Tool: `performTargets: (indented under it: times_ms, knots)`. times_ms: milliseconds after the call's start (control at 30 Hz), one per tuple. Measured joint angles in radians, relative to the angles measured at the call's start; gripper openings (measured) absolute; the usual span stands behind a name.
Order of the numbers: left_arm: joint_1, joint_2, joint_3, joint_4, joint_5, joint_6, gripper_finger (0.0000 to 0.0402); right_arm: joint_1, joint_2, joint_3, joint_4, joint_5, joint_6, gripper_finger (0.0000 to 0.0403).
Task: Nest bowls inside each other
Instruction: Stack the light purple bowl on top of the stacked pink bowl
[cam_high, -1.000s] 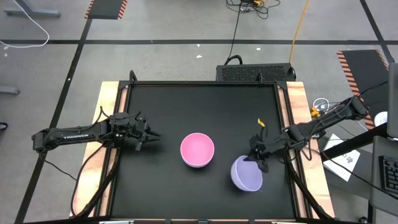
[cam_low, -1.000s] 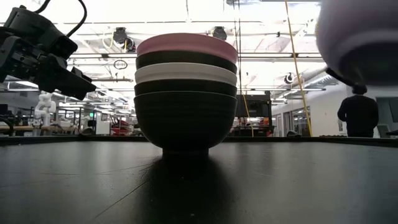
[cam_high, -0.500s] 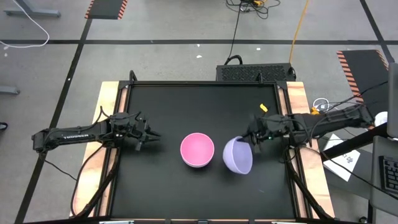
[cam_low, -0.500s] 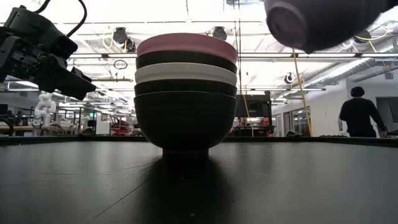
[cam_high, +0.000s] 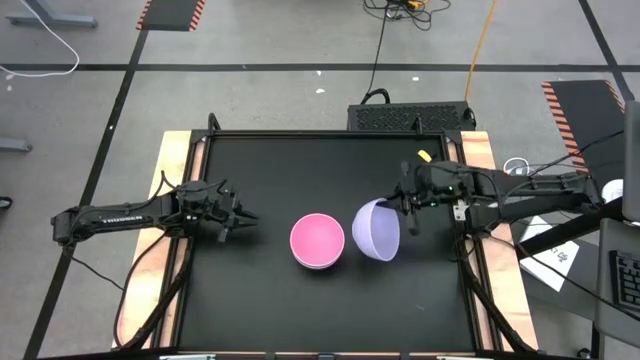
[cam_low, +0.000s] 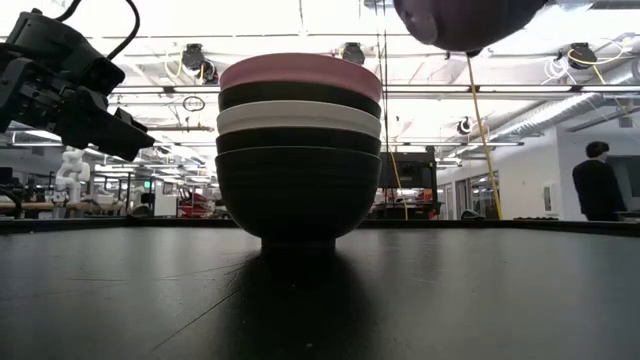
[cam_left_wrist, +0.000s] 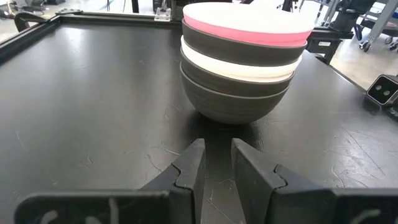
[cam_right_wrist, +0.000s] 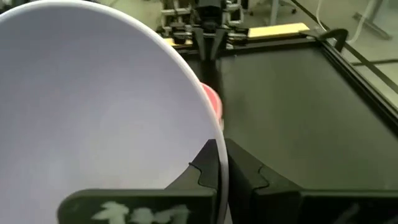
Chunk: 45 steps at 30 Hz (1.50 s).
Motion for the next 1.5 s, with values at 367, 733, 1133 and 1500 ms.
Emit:
performTargets:
  times_ms: [367,733,1133,1500]
  knots:
    - [0.0,0.0,0.0,0.0,0.0,0.0,0.0081,-0.073,0.136,0.157,-0.08,-0.119,-0.025,0.0]
    - [0.0,0.0,0.0,0.0,0.0,-0.001,0.0081,-0.099,0.412,0.433,-0.24,-0.165,-0.075,0.0]
    - [0.0,0.0,0.0,0.0,0.0,-0.005,0.0081,-0.141,0.67,0.727,-0.478,-0.217,-0.094,0.0]
    - [0.0,0.0,0.0,0.0,0.001,-0.005,0.0081,-0.131,0.842,0.887,-0.537,-0.276,-0.107,0.0]
